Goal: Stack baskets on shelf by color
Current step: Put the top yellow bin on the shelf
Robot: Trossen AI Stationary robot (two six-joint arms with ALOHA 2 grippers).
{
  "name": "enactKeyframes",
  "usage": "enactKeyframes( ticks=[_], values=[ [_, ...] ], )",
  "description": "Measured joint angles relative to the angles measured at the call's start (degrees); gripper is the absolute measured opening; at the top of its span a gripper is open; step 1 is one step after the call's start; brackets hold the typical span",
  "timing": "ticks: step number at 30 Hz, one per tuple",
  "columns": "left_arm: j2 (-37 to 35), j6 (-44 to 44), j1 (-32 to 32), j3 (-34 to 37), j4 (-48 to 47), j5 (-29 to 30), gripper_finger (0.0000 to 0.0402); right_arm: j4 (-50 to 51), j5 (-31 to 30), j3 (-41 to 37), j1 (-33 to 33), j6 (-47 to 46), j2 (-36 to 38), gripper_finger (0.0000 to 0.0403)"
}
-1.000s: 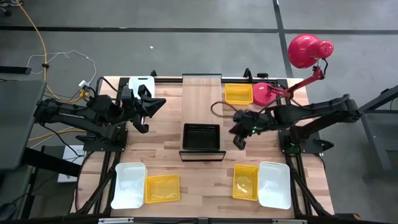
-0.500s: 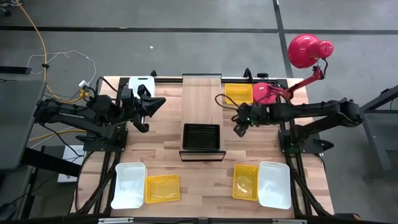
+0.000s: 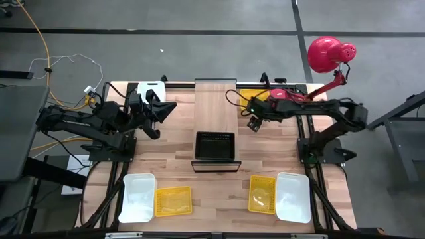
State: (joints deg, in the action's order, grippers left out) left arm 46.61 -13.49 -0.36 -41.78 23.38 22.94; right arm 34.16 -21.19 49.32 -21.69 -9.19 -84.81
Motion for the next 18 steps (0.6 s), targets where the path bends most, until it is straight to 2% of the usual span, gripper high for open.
enactKeyframes(
  ticks=[7,13,16,18],
  values=[
    [-0.02,0.0,0.0,0.0,0.02,1.24,0.0,1.87,-3.19,4.96,-3.17,6.09,-8.79,0.0259],
    [-0.02,0.0,0.02,0.0,0.02,1.98,0.0,2.9,-3.71,6.88,-5.11,9.28,-12.03,0.0254],
    [0.0,0.0,0.0,0.0,0.02,1.97,0.0,3.5,-3.65,6.91,-5.94,9.68,-12.07,0.0222],
    [-0.02,0.0,0.0,0.0,0.02,1.97,0.0,4.34,-3.52,6.91,-6.51,10.18,-12.07,0.0183]
  ],
)
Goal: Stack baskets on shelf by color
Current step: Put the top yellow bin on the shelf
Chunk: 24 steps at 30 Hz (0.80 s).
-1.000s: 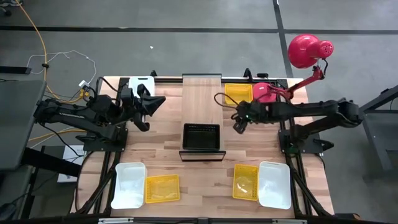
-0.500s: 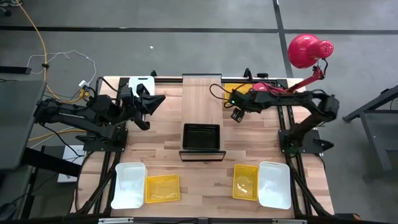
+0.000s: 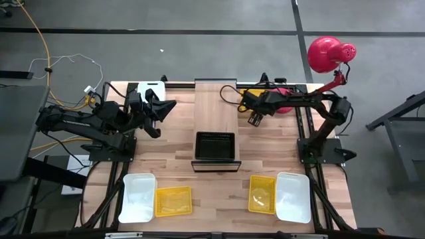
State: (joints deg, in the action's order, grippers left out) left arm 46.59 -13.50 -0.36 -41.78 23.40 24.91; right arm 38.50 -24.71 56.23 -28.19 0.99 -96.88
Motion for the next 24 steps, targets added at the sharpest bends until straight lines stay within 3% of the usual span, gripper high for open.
enactKeyframes(
  ticks=[6,17,20,24],
  values=[
    [0.0,0.15,0.0,0.0,0.0,0.0,0.0,4.17,1.72,0.0,-0.47,0.34,1.61,0.002],
    [0.0,0.17,0.01,0.0,0.0,-0.2,0.0,9.87,3.01,0.86,4.9,-15.78,23.42,0.0002],
    [0.0,0.17,0.0,0.0,0.0,0.06,0.0,9.78,4.63,4.5,8.98,-19.98,27.65,0.0002],
    [0.02,0.52,0.0,0.0,0.0,0.07,0.0,9.53,6.76,13.2,15.71,-20.29,27.64,0.0001]
  ],
)
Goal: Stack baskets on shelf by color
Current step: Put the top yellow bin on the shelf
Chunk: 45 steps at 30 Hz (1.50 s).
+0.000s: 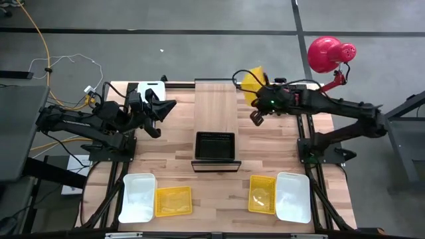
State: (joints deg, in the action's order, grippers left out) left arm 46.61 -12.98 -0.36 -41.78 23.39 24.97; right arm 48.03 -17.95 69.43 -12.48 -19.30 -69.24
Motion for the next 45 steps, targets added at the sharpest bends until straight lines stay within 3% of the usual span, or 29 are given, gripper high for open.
enactKeyframes(
  ticks=[7,10,15,21,30,36,45],
  values=[
    [0.0,3.58,0.02,0.0,0.07,-0.02,0.0,3.31,7.69,20.27,5.91,8.6,-11.89,0.0001],
    [0.0,3.62,0.0,0.0,0.07,-0.43,0.0,11.42,11.12,29.25,5.65,12.21,-20.03,0.0001],
    [0.0,3.62,0.0,0.0,0.05,-0.52,0.0,26.77,11.2,42.82,5.03,15.78,-33.07,0.0],
    [0.0,3.56,0.02,0.0,0.05,-0.52,0.0,39.67,12.2,54.04,5.01,16.8,-43.8,0.0],
    [-0.02,3.16,0.02,0.0,0.05,-0.55,0.0,42.02,15.9,57.26,5.9,17.84,-46.77,0.0],
    [-0.02,3.16,0.01,0.0,0.05,-0.55,0.0,41.73,15.31,57.26,5.89,16.77,-46.77,0.0007],
    [-0.02,3.13,0.02,0.0,0.05,-0.55,0.0,41.34,16.67,57.26,6.13,16.78,-46.77,0.0068]
  ],
)
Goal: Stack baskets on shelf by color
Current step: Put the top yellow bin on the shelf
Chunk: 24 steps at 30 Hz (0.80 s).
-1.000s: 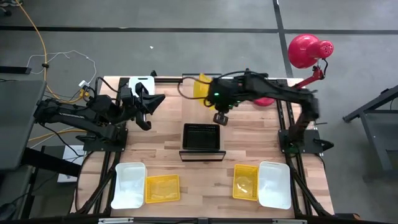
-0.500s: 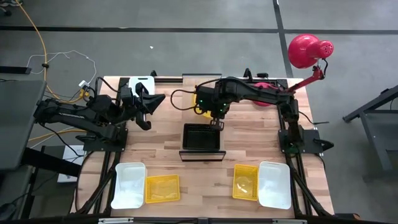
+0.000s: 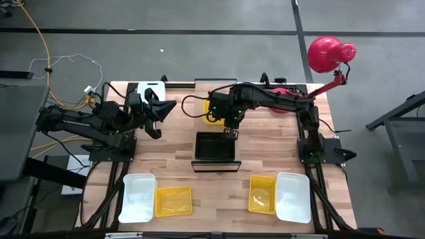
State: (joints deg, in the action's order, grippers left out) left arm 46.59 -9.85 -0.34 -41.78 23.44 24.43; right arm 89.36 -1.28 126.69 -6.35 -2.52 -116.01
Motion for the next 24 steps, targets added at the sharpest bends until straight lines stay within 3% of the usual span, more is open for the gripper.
enactKeyframes(
  ticks=[8,17,20,24],
  values=[
    [0.0,0.02,0.0,0.0,-0.01,-0.02,0.0,-0.03,-4.52,1.12,0.31,1.07,1.59,0.0143],
    [0.0,0.02,-0.01,0.0,-0.5,-0.13,0.0,-0.49,-13.58,0.31,0.31,-4.47,10.87,0.014],
    [0.0,-0.37,0.0,0.0,-2.0,-0.65,0.0,-2.37,-14.34,-5.84,0.28,-6.58,14.47,0.0129],
    [0.0,-1.88,-0.01,0.0,-2.69,-2.72,0.0,-9.94,-15.42,-22.65,0.24,-10.01,22.18,0.011]
  ],
)
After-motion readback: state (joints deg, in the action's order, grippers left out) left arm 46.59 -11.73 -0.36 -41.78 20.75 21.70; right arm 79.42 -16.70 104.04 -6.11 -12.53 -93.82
